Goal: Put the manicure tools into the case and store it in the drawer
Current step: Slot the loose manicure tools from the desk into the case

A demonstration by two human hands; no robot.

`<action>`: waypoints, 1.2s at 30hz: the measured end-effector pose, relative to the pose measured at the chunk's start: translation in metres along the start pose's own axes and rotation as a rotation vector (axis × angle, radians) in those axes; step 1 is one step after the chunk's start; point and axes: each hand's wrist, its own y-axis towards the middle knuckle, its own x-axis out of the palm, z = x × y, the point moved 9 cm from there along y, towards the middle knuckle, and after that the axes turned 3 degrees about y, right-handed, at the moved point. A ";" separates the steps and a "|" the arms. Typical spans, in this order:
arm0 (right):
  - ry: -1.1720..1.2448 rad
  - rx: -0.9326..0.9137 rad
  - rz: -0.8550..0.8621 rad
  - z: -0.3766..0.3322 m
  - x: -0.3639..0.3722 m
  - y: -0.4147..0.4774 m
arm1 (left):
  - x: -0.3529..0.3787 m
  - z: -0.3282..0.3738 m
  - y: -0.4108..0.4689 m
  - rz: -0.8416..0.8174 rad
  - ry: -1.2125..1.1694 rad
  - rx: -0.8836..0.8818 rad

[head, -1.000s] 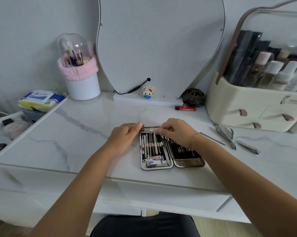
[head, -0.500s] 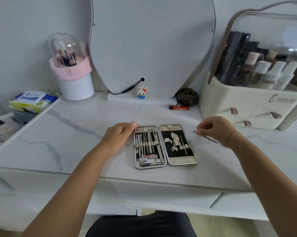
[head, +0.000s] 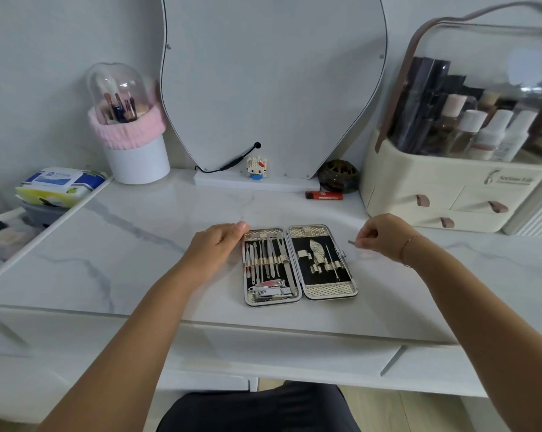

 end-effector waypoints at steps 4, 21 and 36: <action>-0.056 -0.007 -0.047 -0.001 0.004 -0.002 | 0.000 0.000 0.001 0.001 0.018 0.010; -0.027 -0.041 -0.006 -0.021 -0.001 -0.005 | -0.001 0.006 -0.003 -0.003 -0.008 0.009; 0.667 -0.049 -0.115 -0.113 0.057 0.036 | 0.000 0.001 0.000 -0.013 0.005 0.008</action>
